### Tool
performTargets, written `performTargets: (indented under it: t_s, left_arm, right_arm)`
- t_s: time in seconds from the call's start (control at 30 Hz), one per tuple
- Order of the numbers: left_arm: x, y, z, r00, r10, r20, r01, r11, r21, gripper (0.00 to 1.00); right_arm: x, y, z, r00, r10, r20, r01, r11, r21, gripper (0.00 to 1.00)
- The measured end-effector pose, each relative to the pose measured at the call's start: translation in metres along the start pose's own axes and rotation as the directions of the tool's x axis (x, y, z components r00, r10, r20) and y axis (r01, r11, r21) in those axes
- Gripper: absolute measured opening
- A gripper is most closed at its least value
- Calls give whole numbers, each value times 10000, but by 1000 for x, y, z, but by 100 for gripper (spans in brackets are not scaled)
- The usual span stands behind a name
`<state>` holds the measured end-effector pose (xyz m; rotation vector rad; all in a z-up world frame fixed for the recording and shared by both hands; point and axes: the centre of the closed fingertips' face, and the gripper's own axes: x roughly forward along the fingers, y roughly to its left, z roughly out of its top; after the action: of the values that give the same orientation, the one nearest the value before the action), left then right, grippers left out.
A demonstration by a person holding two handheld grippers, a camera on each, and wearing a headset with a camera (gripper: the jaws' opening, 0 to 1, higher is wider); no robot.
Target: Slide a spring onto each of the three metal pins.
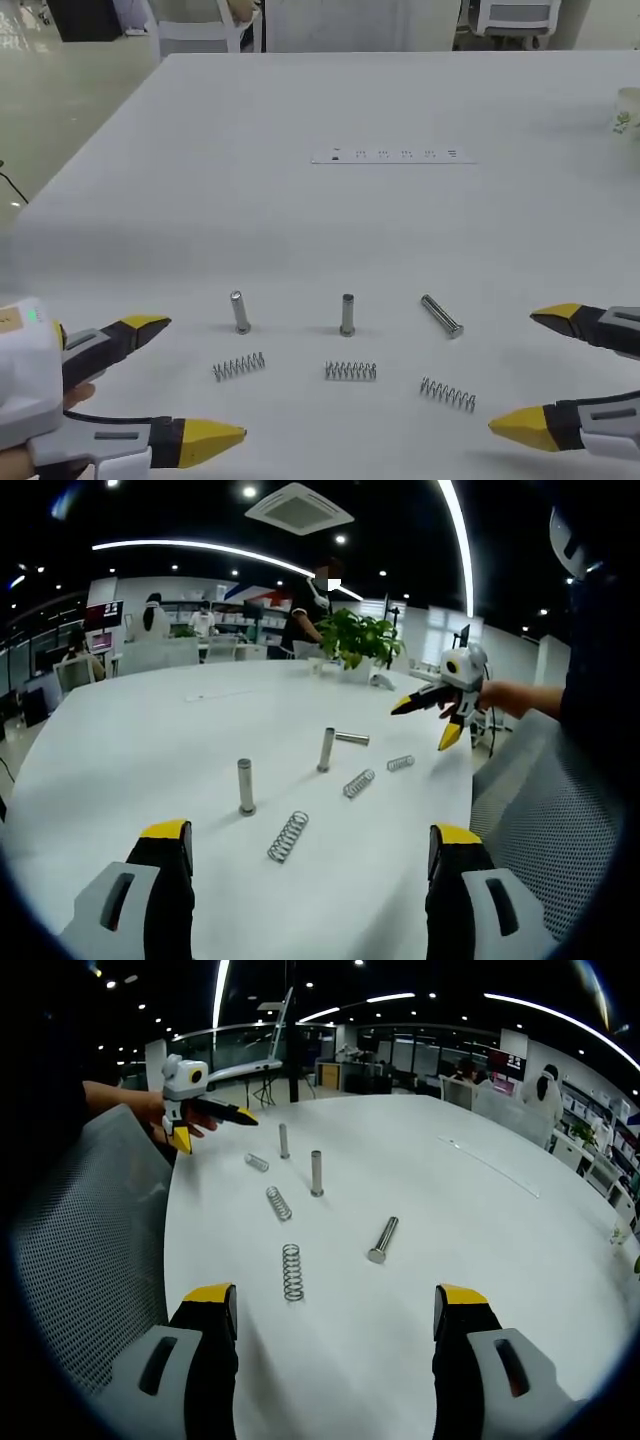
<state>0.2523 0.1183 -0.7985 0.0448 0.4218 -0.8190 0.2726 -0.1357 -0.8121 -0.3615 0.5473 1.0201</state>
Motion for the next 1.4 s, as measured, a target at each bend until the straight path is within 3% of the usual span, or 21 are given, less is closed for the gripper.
performTargets:
  t_s: [1.4]
  left_arm:
    - [1,1,-1,9999,-68,-108,68,10000,11,95]
  right_arm:
    - [2,1,-1,9998,141,-137,-141,9999,11,80]
